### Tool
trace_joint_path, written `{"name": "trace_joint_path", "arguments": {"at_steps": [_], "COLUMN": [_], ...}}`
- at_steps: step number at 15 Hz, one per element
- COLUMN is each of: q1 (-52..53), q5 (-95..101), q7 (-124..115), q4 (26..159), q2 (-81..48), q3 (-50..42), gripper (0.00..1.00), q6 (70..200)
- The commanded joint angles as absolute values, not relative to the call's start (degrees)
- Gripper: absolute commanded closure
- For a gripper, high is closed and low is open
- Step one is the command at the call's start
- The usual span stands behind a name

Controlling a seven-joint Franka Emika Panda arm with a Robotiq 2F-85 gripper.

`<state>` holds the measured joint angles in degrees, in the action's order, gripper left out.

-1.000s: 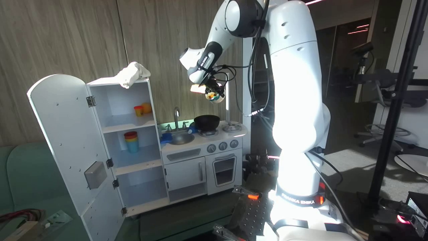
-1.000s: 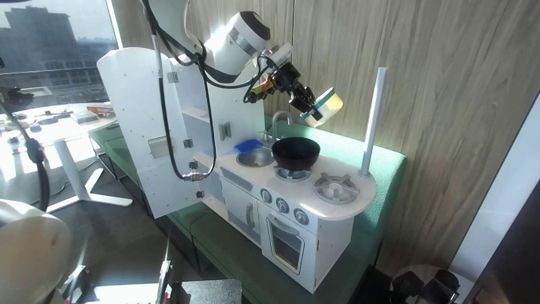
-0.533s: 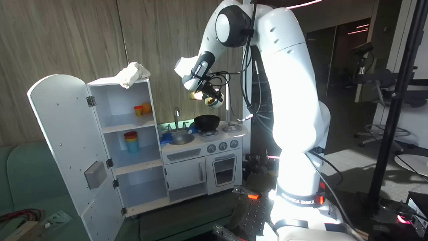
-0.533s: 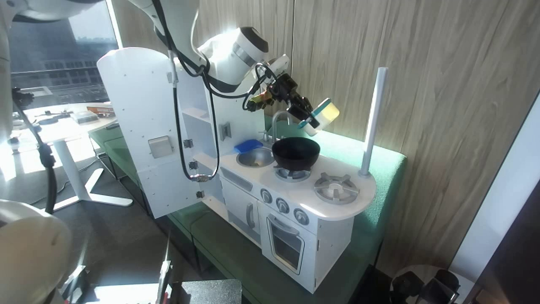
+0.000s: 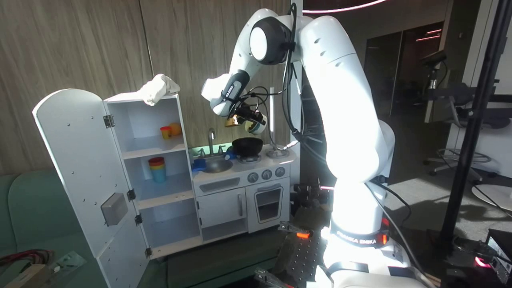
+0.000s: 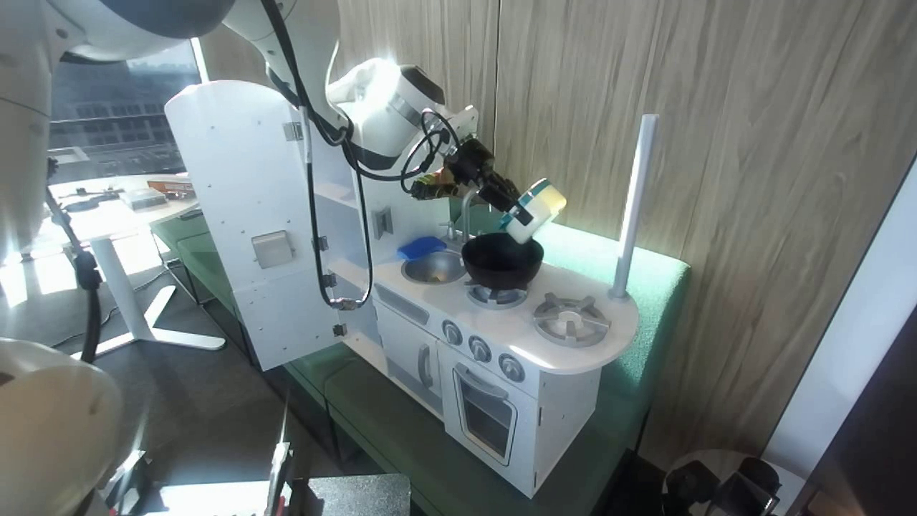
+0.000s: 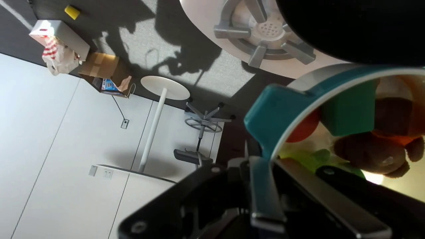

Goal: Pour out the contents of the bowl into the pot

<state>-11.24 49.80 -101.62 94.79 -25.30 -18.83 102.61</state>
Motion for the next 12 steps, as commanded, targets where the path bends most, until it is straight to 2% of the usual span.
{"name": "trace_joint_path", "arguments": {"at_steps": [1, 12], "q1": [-11.5, -11.7], "q5": [49.9, 48.0], "q7": [-96.3, -78.0], "q4": [89.6, 77.1], "q2": [-28.4, -33.8], "q3": [-17.5, -16.7], "gripper": [0.98, 0.98], "q6": [97.1, 80.4]}}
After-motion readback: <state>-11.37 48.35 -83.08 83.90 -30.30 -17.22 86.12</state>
